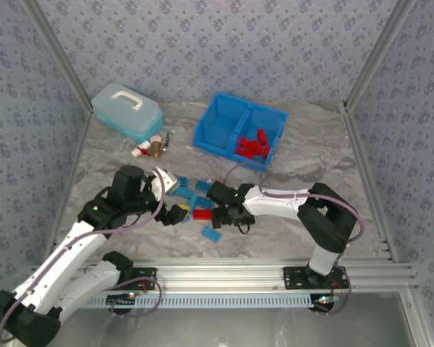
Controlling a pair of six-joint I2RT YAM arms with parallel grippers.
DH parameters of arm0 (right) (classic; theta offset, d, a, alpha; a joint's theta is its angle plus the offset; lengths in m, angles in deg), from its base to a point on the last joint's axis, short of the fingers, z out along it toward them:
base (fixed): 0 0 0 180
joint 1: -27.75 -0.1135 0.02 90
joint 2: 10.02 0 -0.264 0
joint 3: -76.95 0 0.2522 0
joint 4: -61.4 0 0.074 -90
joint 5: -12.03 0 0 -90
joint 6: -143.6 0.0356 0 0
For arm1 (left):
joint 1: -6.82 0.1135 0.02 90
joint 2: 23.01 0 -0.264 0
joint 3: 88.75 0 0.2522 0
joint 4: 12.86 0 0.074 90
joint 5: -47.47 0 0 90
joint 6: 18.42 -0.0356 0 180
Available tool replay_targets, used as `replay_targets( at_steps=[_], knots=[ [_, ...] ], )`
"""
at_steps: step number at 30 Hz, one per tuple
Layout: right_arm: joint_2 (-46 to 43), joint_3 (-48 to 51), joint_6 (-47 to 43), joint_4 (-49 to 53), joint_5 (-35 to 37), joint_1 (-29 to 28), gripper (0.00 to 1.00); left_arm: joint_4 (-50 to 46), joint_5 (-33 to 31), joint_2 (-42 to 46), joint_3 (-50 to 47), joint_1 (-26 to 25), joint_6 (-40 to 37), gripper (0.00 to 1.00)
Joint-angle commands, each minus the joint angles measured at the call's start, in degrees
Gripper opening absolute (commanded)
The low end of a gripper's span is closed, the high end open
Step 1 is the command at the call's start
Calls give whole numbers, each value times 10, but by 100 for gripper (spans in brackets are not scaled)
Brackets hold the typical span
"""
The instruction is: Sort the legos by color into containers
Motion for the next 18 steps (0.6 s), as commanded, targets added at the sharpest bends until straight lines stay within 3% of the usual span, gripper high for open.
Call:
replay_targets(
  at_steps=[1, 7, 11, 14, 18],
  knots=[
    [42, -19, -125, 3, 48, 38, 96, -1, 5, 9, 2, 2, 3, 99],
    [57, -54, -110, -15, -4, 53, 99, -5, -1, 10, 4, 2, 1, 99],
    [104, -90, -51, 4, 29, 45, 99, -5, -1, 11, 3, 2, 1, 99],
    [122, -111, -27, 24, 42, 39, 89, -3, 4, 9, 2, 2, 1, 99],
    [128, -102, -11, -2, 38, 33, 85, -5, 5, 8, 3, 2, -2, 99]
  ],
)
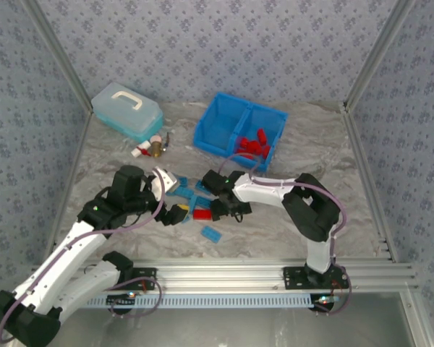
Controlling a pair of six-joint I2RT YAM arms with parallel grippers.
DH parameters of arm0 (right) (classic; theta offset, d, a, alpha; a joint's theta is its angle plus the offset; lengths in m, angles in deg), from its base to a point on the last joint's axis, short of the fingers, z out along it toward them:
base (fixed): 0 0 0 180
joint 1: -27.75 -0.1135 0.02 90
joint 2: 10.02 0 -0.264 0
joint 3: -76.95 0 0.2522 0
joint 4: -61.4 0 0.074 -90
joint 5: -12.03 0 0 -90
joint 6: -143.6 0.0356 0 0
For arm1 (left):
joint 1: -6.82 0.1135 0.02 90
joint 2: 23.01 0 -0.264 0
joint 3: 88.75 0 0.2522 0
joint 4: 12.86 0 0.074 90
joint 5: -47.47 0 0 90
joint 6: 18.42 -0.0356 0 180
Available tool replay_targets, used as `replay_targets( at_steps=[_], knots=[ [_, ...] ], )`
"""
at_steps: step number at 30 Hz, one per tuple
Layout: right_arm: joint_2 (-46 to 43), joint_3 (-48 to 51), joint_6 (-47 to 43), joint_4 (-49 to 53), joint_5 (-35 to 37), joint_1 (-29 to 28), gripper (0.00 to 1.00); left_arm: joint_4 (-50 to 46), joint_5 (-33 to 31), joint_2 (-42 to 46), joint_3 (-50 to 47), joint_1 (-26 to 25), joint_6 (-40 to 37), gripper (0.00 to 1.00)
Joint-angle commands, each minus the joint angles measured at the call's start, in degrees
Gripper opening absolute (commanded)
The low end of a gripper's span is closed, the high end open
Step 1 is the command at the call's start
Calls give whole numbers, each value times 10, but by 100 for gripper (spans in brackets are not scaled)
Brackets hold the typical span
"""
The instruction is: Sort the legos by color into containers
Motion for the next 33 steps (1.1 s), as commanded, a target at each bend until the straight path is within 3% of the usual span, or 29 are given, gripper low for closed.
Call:
replay_targets(
  at_steps=[1, 9, 14, 19, 28, 33],
  knots=[
    [49, 4, 36, -84, 22, 5, 84, -4, 4, 8, 4, 2, -2, 99],
    [86, -26, 40, -89, 25, 8, 82, -5, 4, 11, 5, 2, 0, 99],
    [92, -24, 37, -103, 25, 17, 67, -4, 4, 10, 4, 3, -2, 99],
    [86, -27, 21, -97, 38, 21, 62, -5, 6, 9, 3, 2, -2, 99],
    [-33, -13, -4, -69, 91, 23, 61, -4, 5, 9, 3, 2, -2, 99],
    [-106, -41, -68, -42, 150, 84, 61, -4, 8, 5, 4, 2, -2, 99]
  ],
)
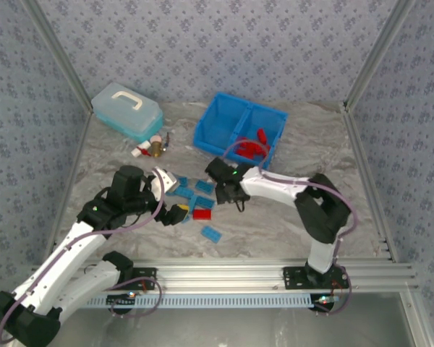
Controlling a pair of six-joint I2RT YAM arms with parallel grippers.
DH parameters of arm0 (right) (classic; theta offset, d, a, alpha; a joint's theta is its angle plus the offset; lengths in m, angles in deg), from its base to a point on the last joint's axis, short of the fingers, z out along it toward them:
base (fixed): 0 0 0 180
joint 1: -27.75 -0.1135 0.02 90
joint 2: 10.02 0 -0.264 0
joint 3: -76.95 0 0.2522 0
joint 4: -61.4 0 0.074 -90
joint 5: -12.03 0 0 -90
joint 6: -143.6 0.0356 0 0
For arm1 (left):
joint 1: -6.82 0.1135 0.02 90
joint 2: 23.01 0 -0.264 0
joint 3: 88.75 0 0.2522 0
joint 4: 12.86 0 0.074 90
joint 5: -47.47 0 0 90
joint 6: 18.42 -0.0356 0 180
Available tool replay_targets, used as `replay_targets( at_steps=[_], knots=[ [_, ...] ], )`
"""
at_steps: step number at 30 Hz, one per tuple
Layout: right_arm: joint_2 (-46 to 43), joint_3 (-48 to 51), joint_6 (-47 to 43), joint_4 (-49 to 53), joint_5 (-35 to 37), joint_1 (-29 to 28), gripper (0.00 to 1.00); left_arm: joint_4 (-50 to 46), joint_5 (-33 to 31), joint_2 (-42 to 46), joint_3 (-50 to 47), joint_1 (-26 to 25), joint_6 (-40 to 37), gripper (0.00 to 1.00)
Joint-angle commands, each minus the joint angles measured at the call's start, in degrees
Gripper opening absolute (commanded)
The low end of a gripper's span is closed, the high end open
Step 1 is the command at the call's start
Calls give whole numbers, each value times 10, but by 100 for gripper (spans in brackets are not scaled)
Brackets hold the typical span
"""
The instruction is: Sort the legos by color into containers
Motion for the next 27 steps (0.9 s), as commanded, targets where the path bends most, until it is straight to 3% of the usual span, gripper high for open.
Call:
replay_targets(
  at_steps=[1, 7, 13, 16, 20, 27],
  knots=[
    [-41, -40, -63, -2, 83, 57, 61, -4, 8, 2, 5, 3, -2, 99],
    [49, -153, -148, -11, 88, 170, 61, -6, 6, 6, 5, 2, 0, 99],
    [183, -287, -187, 7, 71, 220, 62, -5, 1, 9, 3, 2, 0, 99],
    [203, -311, -193, 4, 59, 227, 77, -6, -1, 9, 2, 2, -1, 99],
    [176, -319, -202, 14, 61, 222, 87, -4, 0, 6, 1, 3, -2, 99],
    [21, -225, -163, 35, 47, 170, 84, -7, -1, 2, 3, 3, -4, 99]
  ],
)
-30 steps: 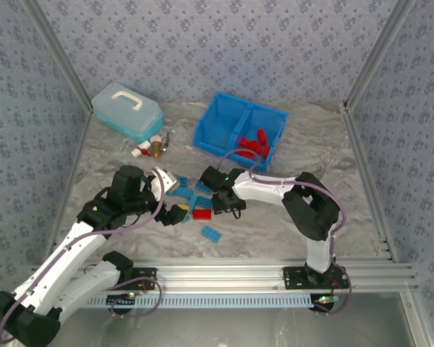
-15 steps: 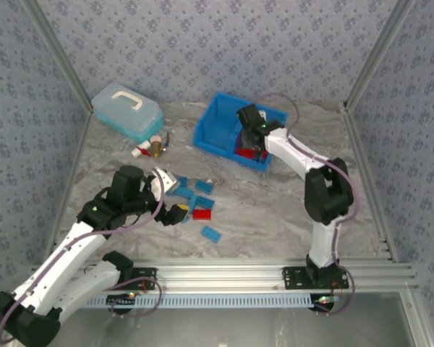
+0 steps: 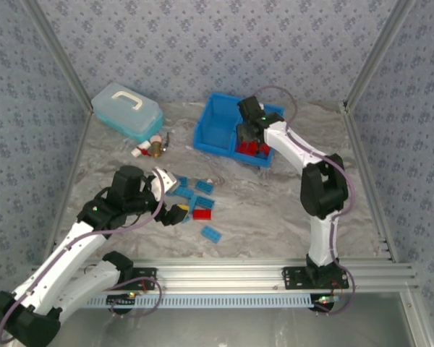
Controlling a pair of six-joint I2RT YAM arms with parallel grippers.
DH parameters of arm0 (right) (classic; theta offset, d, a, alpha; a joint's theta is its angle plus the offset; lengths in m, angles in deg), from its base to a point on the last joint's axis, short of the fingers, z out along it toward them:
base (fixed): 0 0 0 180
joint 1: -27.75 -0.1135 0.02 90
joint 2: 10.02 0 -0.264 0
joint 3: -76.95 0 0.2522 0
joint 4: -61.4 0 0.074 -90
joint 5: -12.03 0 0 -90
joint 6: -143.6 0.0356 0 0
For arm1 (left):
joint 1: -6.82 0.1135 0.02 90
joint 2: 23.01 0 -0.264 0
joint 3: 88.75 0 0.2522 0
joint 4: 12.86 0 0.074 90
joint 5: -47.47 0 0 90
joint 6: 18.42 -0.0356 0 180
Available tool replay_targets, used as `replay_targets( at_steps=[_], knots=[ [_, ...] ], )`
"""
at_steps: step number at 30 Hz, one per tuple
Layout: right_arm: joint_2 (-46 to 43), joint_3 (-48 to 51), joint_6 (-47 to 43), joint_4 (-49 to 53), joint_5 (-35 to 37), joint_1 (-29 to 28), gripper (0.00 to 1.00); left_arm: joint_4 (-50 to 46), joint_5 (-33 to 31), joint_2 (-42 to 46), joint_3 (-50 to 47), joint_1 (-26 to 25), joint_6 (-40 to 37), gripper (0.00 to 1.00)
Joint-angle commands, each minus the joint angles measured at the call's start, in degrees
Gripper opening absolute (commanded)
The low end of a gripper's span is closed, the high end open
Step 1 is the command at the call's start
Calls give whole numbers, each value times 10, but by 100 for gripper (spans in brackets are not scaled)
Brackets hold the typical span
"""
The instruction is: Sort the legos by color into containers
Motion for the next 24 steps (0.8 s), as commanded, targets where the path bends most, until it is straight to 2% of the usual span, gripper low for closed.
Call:
replay_targets(
  at_steps=[1, 6, 10, 13, 17, 24],
  knots=[
    [-108, 67, 42, 39, -19, -54, 85, -7, -4, 4, 3, 2, -4, 99],
    [-203, 199, 167, 47, -31, -181, 89, -11, -51, 26, 8, 5, -10, 99],
    [-187, 224, 287, 75, -54, -270, 95, -20, -148, 52, 9, 23, -8, 99],
    [-149, 215, 314, 78, -63, -320, 97, -31, -173, 84, 6, 29, -25, 99],
    [-77, 182, 310, 76, -97, -351, 97, -46, -187, 108, 5, 30, -31, 99],
    [8, 134, 292, 64, -136, -360, 100, -45, -178, 111, 1, 31, -24, 99]
  ],
)
